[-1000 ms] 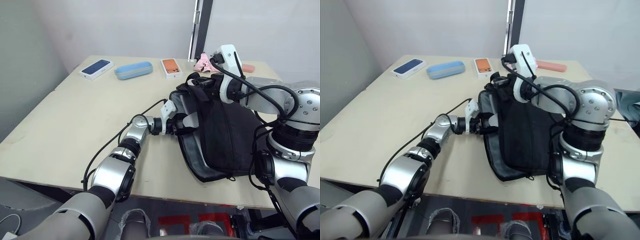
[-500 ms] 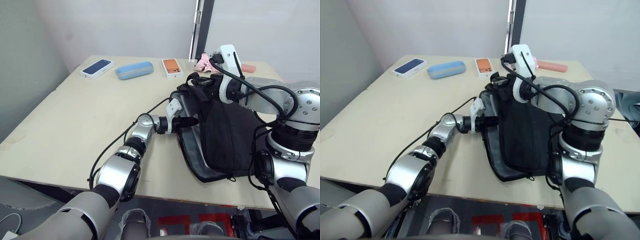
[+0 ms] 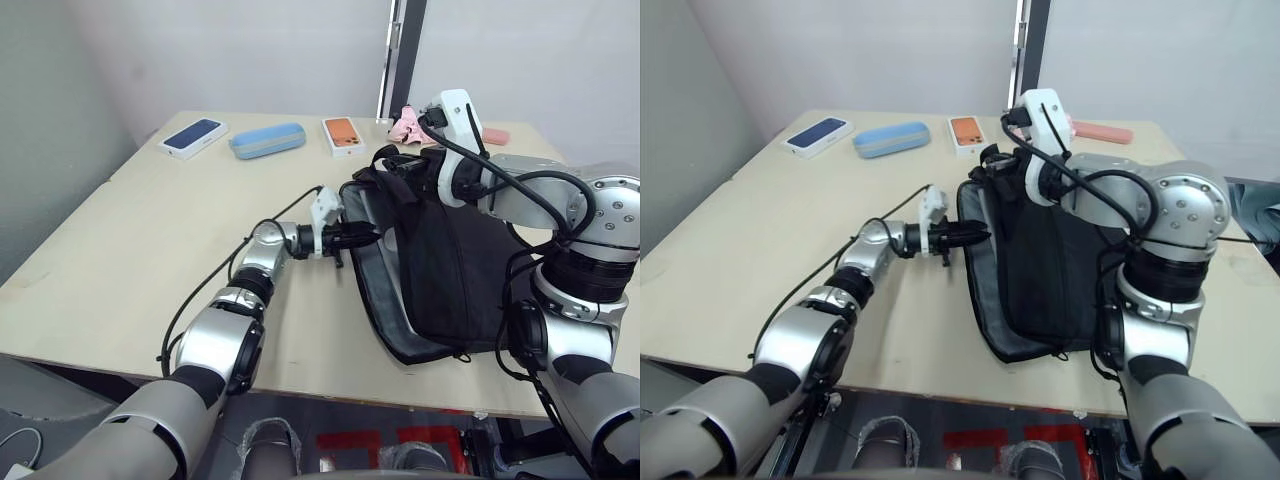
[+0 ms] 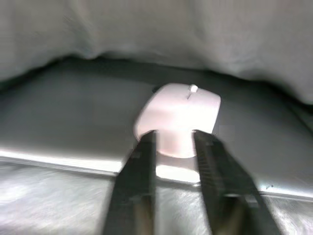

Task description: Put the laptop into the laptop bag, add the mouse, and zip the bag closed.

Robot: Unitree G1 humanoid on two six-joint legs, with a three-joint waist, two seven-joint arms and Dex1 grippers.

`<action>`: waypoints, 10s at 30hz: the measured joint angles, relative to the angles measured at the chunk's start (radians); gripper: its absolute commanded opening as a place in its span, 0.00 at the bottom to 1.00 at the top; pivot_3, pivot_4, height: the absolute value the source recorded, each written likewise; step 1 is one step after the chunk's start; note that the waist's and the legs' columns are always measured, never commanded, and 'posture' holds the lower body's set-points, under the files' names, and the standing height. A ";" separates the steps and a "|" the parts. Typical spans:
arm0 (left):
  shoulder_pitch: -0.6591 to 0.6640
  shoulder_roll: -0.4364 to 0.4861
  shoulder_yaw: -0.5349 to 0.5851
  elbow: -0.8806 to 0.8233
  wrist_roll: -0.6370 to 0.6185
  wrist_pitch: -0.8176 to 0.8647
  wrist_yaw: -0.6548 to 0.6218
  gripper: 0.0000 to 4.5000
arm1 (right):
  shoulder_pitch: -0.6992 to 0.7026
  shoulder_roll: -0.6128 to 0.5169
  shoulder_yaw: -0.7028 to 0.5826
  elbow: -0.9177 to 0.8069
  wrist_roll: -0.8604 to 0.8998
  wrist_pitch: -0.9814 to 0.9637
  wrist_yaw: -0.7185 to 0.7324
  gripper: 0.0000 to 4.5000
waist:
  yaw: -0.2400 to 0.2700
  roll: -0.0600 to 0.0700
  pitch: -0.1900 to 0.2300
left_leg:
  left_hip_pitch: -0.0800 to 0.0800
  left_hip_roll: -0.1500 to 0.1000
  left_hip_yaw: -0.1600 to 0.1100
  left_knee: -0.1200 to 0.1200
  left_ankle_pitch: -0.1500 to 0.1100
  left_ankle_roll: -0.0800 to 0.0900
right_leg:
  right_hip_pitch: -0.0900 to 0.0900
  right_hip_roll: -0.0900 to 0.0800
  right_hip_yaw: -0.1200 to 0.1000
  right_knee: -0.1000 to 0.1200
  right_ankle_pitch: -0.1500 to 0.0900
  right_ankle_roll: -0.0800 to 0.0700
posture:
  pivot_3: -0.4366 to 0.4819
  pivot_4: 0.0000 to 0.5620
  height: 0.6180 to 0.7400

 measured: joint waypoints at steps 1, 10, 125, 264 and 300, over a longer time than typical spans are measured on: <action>0.002 0.025 0.005 -0.021 -0.006 0.010 -0.020 0.62 | 0.002 -0.004 -0.001 0.000 0.003 0.000 0.001 0.00 | 0.000 0.000 0.000 | 0.000 0.000 0.000 0.000 0.000 0.000 | 0.000 0.000 0.000 0.000 0.000 0.000 | 0.48 0.27 1.00; 0.031 0.215 0.005 -0.149 -0.037 0.201 -0.167 1.00 | 0.022 -0.103 0.010 -0.039 0.076 -0.001 0.118 0.00 | 0.007 0.000 0.000 | 0.000 0.000 -0.001 -0.001 0.000 0.000 | 0.000 0.000 -0.001 -0.001 -0.001 -0.001 | 0.48 0.27 1.00; -0.211 0.181 0.162 0.167 -0.046 1.040 0.087 0.00 | 1.712 -0.376 -0.352 0.030 0.082 -0.457 1.116 0.67 | 0.005 0.005 0.002 | -0.010 -0.016 -0.019 0.003 -0.007 0.022 | 0.020 -0.021 -0.027 -0.020 -0.007 0.002 | 0.48 0.27 1.00; 0.570 0.944 0.121 -1.044 -0.494 0.640 -0.302 0.67 | 1.019 -0.503 0.218 -0.143 -0.685 -0.902 1.239 0.01 | -0.048 0.005 0.001 | 0.007 -0.011 0.004 0.008 -0.006 0.023 | 0.013 -0.019 -0.005 0.007 -0.014 -0.010 | 0.48 0.27 1.00; 0.481 0.868 0.015 -0.976 -0.457 0.594 -0.302 0.67 | 0.728 -0.225 0.424 -0.035 -0.665 -0.884 1.196 0.01 | -0.056 0.004 0.000 | 0.008 -0.010 0.004 0.009 -0.006 0.022 | 0.012 -0.017 -0.004 0.011 -0.014 -0.010 | 0.48 0.27 1.00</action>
